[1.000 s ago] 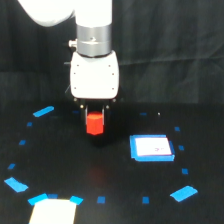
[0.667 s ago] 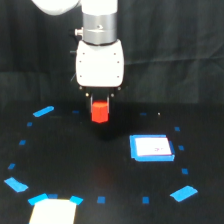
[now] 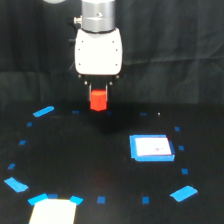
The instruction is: Pick up the red object from the table
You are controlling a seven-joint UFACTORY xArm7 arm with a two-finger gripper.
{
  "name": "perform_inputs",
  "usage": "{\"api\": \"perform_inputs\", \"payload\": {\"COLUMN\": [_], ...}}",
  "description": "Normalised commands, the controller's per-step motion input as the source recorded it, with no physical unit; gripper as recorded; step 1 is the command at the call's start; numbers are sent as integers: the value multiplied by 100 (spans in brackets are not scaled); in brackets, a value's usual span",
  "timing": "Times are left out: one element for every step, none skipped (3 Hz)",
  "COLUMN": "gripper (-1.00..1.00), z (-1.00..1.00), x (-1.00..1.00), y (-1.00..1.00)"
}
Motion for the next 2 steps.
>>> {"api": "perform_inputs", "payload": {"gripper": [-98,-100], "z": [95,76], "x": [4,27], "y": [21,5]}}
